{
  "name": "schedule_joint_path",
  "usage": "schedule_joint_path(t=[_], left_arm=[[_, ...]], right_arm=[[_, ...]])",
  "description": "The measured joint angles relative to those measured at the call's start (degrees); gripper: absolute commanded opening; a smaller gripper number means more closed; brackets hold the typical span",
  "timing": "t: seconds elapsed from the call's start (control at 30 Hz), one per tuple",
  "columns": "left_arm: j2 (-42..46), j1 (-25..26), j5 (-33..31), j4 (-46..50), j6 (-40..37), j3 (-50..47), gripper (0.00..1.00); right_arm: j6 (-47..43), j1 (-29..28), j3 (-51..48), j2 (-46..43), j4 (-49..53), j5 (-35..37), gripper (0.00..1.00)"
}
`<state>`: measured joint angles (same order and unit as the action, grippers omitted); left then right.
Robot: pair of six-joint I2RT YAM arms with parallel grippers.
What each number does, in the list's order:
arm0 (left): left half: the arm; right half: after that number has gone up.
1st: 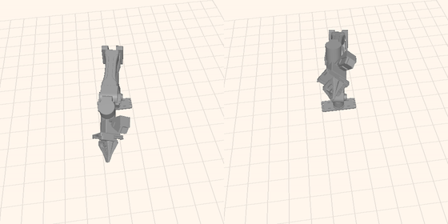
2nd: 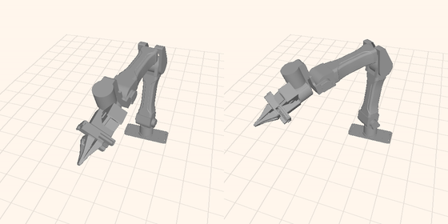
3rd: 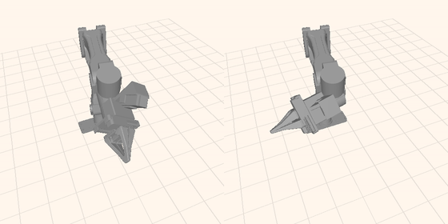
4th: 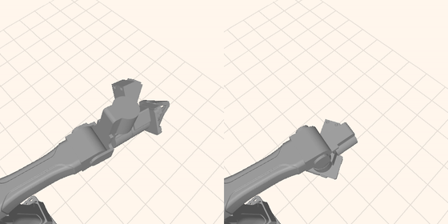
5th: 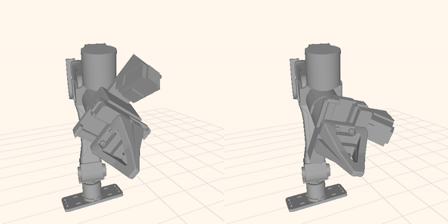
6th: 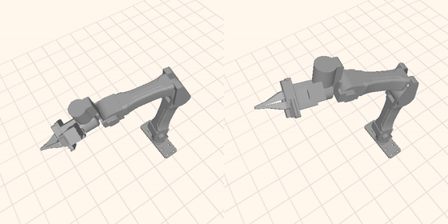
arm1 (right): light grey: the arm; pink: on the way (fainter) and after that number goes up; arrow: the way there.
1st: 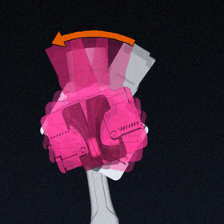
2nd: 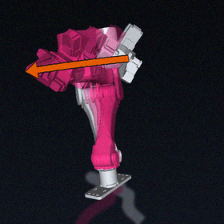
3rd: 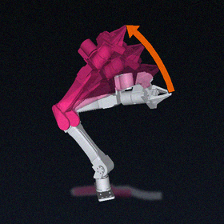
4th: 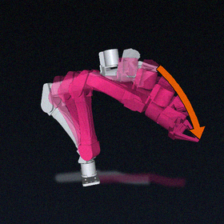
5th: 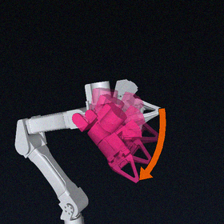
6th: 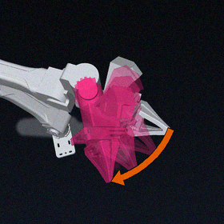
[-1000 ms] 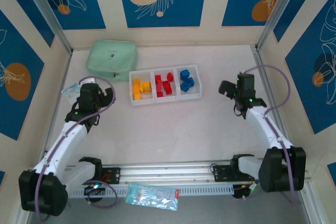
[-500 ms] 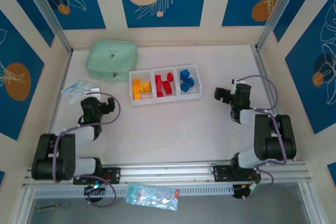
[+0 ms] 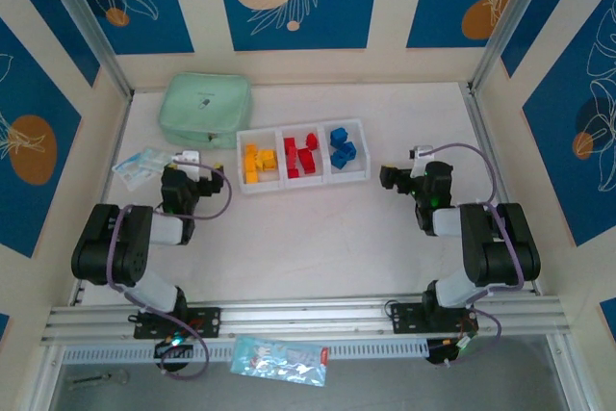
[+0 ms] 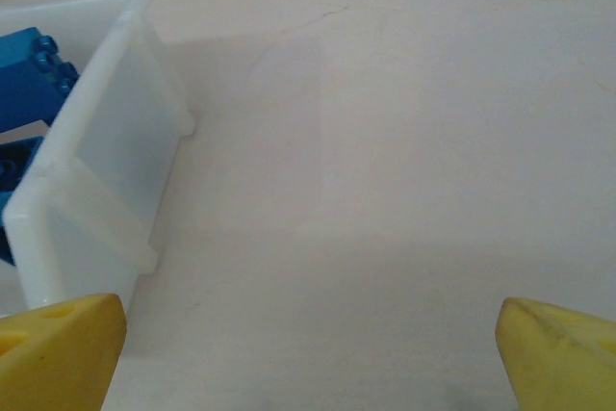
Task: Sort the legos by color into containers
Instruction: Reset both arms
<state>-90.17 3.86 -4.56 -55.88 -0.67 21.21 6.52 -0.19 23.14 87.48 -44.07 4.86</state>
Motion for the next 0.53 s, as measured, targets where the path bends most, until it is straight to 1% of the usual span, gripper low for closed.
schedule_joint_path(t=[0.53], left_arm=[[0.0, 0.04, -0.22, 1.11, -0.98, -0.04, 0.99]], right_arm=[[-0.15, 0.31, 0.17, 0.0, -0.09, -0.79, 0.99]])
